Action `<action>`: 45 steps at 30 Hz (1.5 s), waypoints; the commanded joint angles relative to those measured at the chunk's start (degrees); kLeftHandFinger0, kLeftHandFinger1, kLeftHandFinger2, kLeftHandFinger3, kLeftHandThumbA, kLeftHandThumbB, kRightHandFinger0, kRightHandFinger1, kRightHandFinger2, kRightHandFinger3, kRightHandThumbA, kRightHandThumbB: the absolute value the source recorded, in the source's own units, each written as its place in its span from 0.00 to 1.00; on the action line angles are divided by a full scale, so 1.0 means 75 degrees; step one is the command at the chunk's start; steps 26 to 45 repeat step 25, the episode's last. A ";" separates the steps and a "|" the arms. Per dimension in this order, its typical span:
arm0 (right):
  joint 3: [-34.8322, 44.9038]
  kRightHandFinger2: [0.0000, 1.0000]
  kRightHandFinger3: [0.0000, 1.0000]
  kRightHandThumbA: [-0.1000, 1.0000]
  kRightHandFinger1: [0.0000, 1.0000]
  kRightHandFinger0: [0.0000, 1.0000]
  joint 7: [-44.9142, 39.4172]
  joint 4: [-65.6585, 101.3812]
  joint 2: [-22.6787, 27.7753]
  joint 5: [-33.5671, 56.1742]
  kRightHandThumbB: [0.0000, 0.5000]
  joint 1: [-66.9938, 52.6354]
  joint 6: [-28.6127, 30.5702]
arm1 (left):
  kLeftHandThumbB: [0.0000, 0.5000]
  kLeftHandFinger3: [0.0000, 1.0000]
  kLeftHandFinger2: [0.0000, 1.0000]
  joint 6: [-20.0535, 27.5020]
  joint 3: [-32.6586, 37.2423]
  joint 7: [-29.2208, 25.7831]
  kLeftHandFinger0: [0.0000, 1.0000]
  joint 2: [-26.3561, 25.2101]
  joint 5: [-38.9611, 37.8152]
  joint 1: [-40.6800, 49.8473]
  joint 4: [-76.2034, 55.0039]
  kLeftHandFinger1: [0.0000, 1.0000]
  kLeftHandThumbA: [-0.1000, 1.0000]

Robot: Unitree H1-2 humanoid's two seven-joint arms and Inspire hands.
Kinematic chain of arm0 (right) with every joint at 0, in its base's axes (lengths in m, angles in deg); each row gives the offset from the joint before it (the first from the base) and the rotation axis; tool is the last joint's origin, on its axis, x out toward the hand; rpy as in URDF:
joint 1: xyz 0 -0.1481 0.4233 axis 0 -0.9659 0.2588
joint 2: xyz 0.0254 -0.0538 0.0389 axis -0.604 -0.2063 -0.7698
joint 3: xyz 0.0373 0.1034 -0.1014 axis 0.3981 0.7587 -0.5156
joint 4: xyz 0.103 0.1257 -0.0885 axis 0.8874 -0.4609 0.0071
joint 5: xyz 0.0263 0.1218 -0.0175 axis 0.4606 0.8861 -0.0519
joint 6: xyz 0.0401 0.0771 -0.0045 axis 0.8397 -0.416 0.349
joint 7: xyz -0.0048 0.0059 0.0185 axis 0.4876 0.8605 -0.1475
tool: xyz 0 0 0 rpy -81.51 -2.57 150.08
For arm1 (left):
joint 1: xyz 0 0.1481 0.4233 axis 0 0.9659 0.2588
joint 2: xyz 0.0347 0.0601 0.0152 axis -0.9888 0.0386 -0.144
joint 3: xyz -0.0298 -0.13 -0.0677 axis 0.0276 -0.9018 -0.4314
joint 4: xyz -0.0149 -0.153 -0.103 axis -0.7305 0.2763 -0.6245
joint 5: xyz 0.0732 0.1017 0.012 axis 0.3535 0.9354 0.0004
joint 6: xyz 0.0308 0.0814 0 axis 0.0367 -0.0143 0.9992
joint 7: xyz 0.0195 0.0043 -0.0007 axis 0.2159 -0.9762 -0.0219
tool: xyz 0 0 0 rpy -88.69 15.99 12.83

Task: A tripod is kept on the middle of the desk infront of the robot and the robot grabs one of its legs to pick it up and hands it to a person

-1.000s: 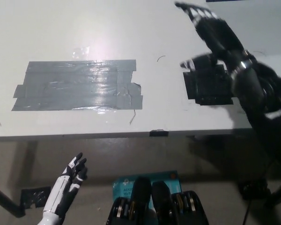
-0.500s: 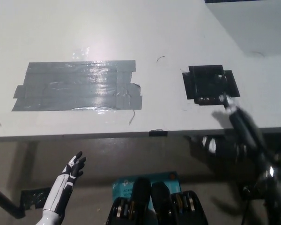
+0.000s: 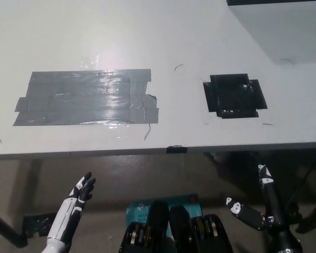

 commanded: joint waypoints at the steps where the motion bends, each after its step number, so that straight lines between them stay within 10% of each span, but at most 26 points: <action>1: 0.0108 1.00 1.00 0.85 1.00 1.00 0.0289 0.0089 -0.0011 0.0496 0.09 -0.0043 0.0951 | 0.24 1.00 1.00 0.0273 -0.0036 -0.0062 1.00 -0.0111 0.0130 0.0054 -0.0281 1.00 1.00; 45: -0.0261 1.00 1.00 0.79 1.00 0.98 -0.0115 0.0159 0.0490 0.0453 0.15 0.0089 0.0197 | 0.19 1.00 1.00 0.0700 -0.0413 -0.0393 1.00 0.0513 -0.0463 -0.0221 0.0119 1.00 1.00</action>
